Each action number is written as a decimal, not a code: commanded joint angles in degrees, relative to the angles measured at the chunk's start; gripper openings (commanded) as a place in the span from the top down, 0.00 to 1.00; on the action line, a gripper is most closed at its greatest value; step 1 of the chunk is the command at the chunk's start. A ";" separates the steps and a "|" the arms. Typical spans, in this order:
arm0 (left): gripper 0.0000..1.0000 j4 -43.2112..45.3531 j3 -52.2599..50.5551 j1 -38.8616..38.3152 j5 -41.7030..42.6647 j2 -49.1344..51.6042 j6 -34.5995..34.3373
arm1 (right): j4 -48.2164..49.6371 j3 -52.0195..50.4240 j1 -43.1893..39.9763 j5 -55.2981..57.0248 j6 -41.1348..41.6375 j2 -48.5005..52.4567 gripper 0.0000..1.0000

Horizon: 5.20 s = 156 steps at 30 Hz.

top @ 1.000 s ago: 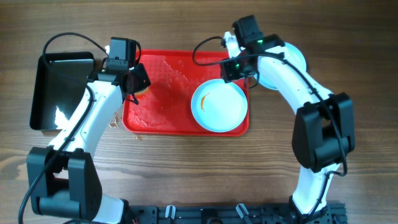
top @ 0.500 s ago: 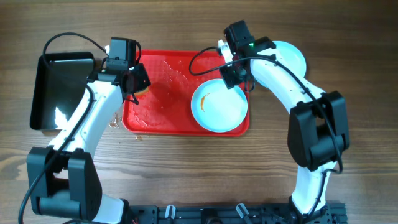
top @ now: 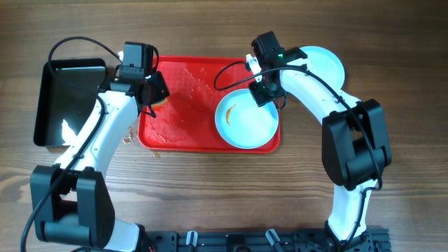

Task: Clean dirty plates on tray and stack at the side
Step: 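Move the right gripper to the last plate and grip its rim, then drag the last plate toward the tray center with the right gripper, then bring the sponge onto the last plate with the left gripper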

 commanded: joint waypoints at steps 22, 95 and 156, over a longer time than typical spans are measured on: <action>0.96 0.22 -0.59 -0.02 0.55 0.61 -0.37 | 9.49 -0.46 5.25 -9.35 3.72 4.07 0.96; 0.96 0.33 -0.59 -0.04 5.31 0.61 -0.33 | 10.97 -3.32 13.42 -1.44 35.10 3.74 0.94; 0.96 18.08 -12.94 -9.92 13.33 6.29 -1.88 | 14.58 -3.30 11.04 -3.34 35.56 3.74 0.96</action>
